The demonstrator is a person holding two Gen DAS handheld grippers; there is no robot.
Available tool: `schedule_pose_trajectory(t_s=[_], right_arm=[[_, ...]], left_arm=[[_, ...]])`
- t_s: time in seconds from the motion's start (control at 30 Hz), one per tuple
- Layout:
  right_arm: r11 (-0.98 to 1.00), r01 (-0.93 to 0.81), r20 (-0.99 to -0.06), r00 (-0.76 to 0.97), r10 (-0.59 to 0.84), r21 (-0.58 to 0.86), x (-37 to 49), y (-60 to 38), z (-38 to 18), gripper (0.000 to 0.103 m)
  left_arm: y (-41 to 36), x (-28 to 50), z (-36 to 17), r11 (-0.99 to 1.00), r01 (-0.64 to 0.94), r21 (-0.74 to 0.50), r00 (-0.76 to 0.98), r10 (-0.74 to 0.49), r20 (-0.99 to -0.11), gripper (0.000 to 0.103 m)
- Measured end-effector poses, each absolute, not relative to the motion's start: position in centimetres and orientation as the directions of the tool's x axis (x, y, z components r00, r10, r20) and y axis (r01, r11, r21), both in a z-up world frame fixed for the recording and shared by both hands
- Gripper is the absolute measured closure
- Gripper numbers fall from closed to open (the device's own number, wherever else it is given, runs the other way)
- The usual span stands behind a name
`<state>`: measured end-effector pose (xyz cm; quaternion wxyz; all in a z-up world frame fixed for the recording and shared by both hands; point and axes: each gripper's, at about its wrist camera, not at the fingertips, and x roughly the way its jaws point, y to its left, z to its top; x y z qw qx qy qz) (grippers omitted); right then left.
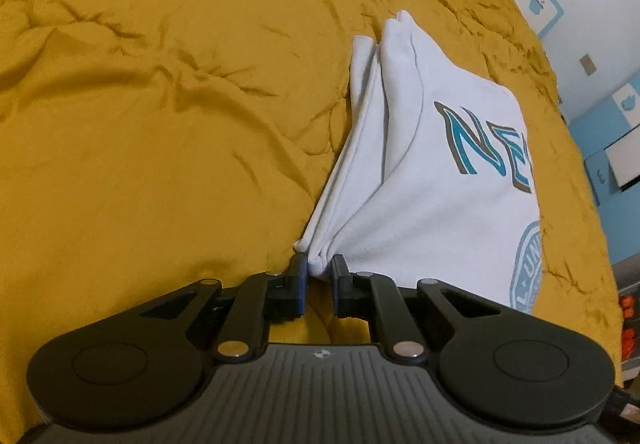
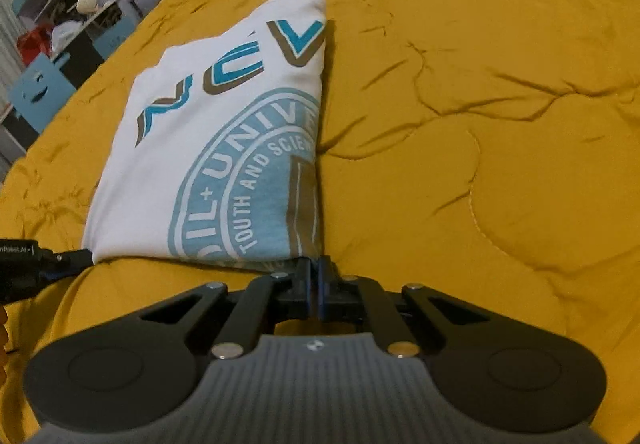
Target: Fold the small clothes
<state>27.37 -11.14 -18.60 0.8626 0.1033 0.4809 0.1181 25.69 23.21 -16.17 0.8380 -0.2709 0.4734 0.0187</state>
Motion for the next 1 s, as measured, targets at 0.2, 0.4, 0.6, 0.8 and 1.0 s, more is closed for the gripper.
schedule_pose_trajectory(t_s=[0.2, 0.4, 0.6, 0.8, 1.0], right_arm=[[0.955, -0.159, -0.810, 0.505, 0.297, 0.251, 26.9, -10.9, -17.5, 0.103], [0.952, -0.148, -0.791, 0.530, 0.306, 0.269, 26.4, -12.5, -15.3, 0.099], [0.933, -0.070, -0.744, 0.585, 0.324, 0.352, 28.9, -14.5, -13.6, 0.070], [0.886, -0.020, -0.703, 0.600, 0.382, 0.464, 33.0, -15.3, -14.0, 0.054], [0.805, 0.083, -0.685, 0.580, 0.441, 0.588, 36.9, -16.3, -16.8, 0.053]], left_arm=[[23.3, 25.7, -14.0, 0.875, -0.259, -0.409, 0.522, -0.229, -0.821, 0.080], [23.4, 25.9, -10.6, 0.908, -0.210, -0.363, 0.611, -0.168, -0.773, 0.067], [24.0, 29.3, -10.0, 0.861, -0.186, -0.474, 0.694, -0.226, -0.684, 0.035], [24.7, 34.1, -12.4, 0.825, -0.214, -0.524, 0.703, -0.242, -0.669, 0.021], [26.8, 37.6, -16.0, 0.720, -0.240, -0.651, 0.671, -0.362, -0.647, 0.020]])
